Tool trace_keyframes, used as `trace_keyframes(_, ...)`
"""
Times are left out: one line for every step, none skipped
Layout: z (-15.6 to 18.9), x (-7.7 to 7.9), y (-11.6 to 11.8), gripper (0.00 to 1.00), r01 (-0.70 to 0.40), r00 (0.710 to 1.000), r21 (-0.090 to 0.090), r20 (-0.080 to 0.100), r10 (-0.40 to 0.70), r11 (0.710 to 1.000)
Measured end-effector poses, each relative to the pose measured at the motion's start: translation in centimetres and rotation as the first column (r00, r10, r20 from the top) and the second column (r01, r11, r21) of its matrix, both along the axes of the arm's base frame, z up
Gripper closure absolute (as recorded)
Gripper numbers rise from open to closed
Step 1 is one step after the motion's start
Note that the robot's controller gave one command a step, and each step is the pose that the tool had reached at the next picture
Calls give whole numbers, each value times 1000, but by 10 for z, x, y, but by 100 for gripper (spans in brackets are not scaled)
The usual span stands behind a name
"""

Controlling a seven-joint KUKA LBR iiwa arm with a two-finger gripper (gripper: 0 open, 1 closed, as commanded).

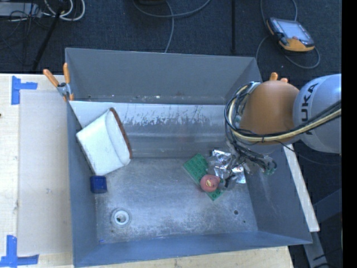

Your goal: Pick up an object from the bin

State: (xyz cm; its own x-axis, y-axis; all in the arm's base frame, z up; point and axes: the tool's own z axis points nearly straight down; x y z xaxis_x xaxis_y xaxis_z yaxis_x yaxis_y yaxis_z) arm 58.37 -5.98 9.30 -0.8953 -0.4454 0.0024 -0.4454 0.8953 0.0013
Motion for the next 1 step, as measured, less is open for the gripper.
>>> trace_keyframes(102, -7, -4, 100, -18, 1000, -1, 11, 18, 1000)
